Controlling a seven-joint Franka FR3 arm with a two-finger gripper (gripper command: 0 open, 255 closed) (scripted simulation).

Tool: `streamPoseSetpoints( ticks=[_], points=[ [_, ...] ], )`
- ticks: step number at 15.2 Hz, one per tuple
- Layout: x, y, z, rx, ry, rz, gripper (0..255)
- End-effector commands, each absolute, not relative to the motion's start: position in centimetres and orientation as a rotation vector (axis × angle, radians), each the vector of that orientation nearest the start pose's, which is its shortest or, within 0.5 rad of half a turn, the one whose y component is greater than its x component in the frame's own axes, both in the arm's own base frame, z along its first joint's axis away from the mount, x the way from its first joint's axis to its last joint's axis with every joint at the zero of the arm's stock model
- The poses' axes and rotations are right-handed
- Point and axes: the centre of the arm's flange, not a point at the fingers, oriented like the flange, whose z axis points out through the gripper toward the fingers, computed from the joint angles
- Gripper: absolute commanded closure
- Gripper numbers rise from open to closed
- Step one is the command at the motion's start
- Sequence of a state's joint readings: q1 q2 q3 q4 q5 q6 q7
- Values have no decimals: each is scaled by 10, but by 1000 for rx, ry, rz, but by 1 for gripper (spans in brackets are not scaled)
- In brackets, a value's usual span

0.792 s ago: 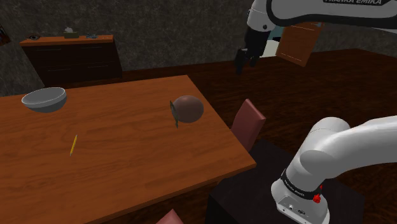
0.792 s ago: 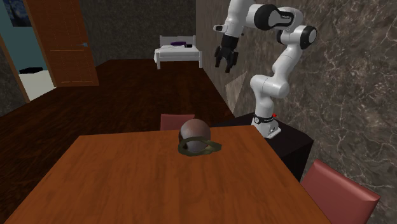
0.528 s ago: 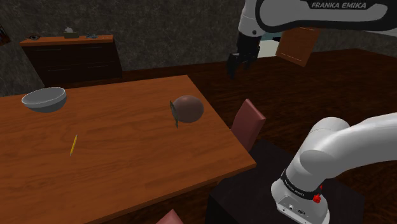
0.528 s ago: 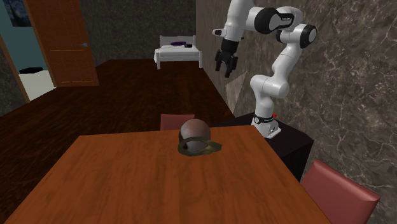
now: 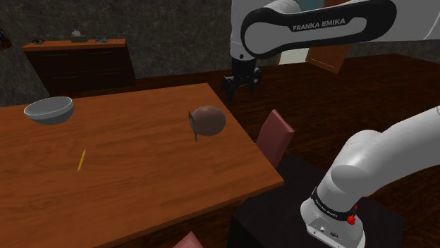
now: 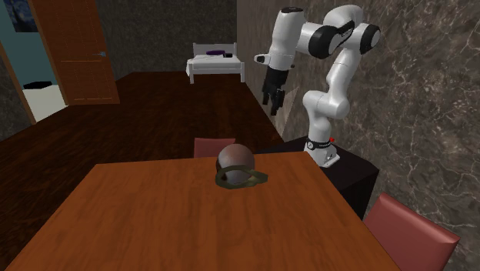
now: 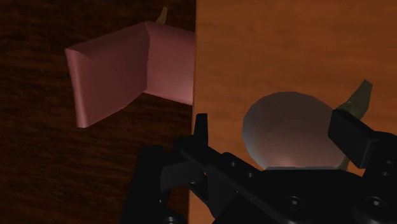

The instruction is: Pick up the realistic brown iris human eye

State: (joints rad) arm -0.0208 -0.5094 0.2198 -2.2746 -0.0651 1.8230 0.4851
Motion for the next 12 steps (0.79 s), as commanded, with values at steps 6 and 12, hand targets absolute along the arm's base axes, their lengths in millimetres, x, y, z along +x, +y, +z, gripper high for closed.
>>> streamPoseSetpoints(
  ticks=[6, 12],
  points=[
    [463, 142, 494, -3211, 777, -63, 0],
    [522, 178, 444, -3158, 1020, 25, 0]
  ],
)
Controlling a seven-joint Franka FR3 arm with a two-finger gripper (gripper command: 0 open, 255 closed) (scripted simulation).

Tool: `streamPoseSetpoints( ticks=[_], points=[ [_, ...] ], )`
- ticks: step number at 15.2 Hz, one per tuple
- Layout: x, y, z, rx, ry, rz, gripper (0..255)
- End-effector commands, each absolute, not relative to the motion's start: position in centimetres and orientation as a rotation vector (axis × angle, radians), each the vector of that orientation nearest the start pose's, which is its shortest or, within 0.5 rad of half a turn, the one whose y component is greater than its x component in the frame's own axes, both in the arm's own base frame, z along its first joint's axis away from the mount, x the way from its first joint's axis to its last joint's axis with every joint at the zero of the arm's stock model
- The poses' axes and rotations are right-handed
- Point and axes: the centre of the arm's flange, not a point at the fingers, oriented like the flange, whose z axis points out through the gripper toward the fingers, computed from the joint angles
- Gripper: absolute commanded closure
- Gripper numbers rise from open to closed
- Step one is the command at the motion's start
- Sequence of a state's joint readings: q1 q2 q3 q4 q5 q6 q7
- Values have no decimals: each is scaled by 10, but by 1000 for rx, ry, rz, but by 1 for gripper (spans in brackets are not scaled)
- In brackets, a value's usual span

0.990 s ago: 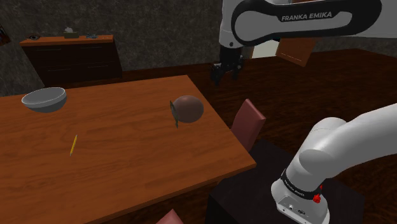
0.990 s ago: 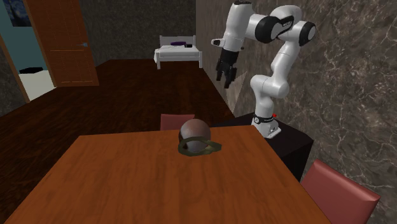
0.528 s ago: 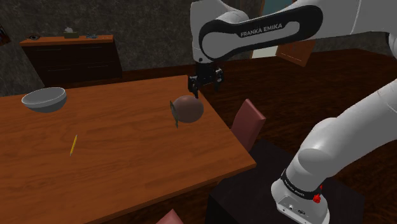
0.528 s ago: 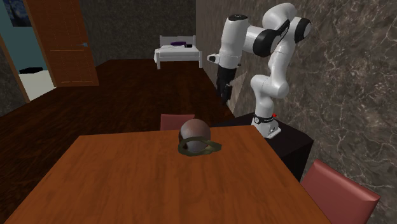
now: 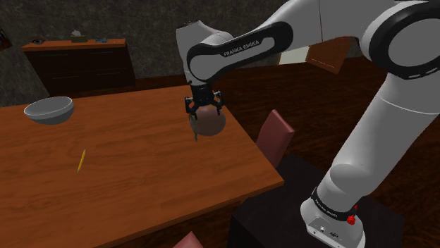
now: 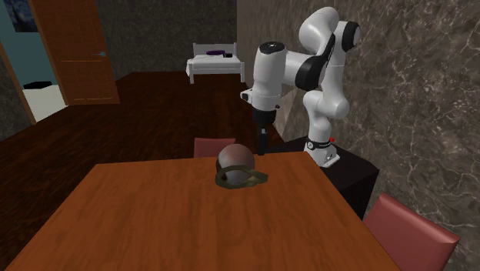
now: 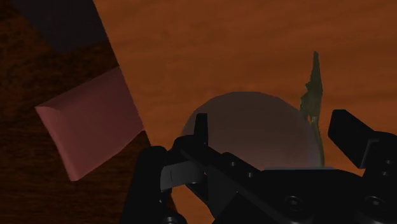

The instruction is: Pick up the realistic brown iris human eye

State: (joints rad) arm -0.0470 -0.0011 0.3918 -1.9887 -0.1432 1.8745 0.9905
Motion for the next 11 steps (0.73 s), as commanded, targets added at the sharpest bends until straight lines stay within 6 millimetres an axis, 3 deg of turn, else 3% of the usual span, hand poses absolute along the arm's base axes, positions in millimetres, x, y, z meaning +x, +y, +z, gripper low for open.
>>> streamPoseSetpoints(
  ticks=[1, 5, 11],
  points=[
    [533, 184, 436, -3148, 1060, 39, 0],
    [572, 201, 403, -3101, 1209, 94, 0],
    [572, 201, 372, -3101, 1209, 94, 0]
  ],
)
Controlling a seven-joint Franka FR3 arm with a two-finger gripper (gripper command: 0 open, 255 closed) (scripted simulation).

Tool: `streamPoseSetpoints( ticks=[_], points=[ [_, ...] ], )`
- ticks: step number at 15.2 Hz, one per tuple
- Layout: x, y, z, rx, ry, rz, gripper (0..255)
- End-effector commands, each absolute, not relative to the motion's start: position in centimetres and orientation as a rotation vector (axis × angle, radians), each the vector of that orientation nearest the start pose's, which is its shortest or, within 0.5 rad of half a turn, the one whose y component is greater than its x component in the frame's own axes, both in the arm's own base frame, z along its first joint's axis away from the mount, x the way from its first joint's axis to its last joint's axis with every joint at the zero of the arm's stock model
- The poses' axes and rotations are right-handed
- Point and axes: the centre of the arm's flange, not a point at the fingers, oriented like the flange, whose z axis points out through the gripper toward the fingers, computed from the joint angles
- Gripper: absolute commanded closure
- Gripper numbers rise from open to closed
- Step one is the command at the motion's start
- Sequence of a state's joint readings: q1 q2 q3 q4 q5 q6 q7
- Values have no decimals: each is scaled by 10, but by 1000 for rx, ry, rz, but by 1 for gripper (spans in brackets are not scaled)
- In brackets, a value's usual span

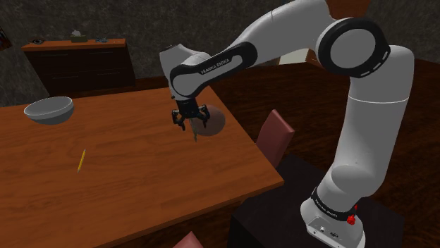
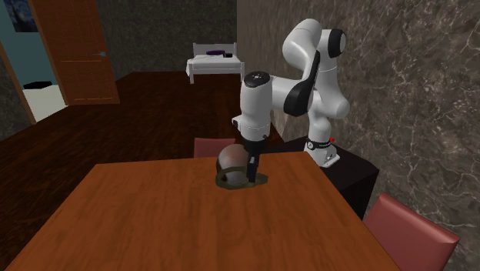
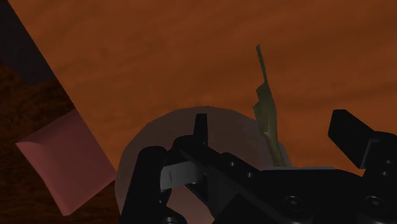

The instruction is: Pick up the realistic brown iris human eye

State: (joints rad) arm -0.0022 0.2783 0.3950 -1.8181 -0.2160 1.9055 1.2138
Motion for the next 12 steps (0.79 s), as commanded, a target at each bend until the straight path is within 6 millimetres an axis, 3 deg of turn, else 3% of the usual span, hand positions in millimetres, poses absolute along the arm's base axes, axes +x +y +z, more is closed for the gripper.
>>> streamPoseSetpoints(
  ticks=[1, 3, 4, 12],
  points=[
    [572, 201, 366, -3101, 1209, 94, 0],
    [572, 201, 363, -3101, 1209, 94, 0],
    [569, 197, 362, -3101, 1210, 94, 255],
    [569, 196, 363, -3101, 1210, 94, 255]
  ],
)
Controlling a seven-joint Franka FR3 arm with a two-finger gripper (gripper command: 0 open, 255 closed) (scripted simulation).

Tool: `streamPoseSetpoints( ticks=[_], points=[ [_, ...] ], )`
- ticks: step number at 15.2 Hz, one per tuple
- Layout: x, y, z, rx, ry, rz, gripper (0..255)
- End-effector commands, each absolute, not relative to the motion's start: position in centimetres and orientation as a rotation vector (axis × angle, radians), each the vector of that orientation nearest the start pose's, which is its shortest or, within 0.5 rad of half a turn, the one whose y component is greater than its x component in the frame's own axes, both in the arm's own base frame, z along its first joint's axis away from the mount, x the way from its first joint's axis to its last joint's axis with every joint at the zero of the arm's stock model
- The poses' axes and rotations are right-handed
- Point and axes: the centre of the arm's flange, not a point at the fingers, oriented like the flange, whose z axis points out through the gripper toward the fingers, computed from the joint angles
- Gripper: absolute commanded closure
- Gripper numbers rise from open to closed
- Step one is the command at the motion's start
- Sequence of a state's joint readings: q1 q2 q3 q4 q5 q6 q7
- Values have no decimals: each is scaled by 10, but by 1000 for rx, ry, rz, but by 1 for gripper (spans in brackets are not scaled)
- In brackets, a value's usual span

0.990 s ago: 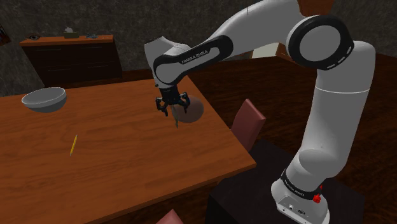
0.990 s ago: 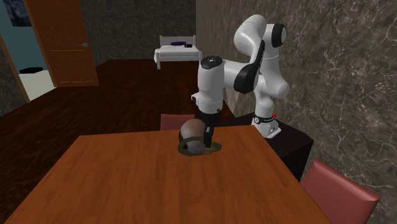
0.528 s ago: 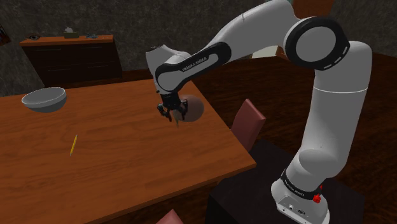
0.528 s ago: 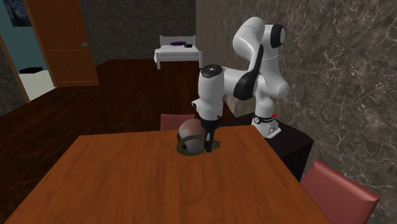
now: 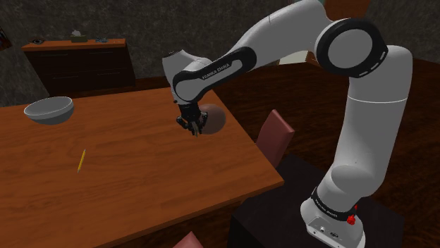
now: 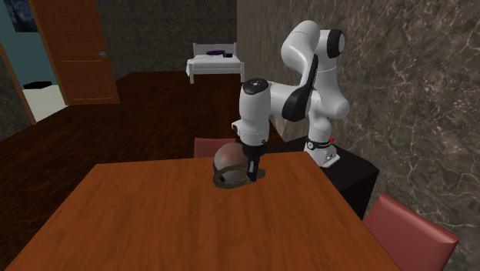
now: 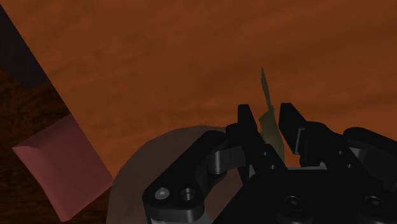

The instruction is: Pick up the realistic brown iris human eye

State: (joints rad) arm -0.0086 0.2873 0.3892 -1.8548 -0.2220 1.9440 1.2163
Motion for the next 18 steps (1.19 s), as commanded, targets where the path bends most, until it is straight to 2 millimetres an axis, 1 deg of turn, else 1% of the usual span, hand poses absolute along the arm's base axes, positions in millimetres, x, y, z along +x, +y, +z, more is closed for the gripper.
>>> streamPoseSetpoints(
  ticks=[1, 16, 18],
  points=[
    [572, 201, 363, -3101, 1209, 94, 255],
    [572, 201, 442, -3101, 1209, 94, 255],
    [572, 201, 443, -3101, 1209, 94, 255]
  ],
)
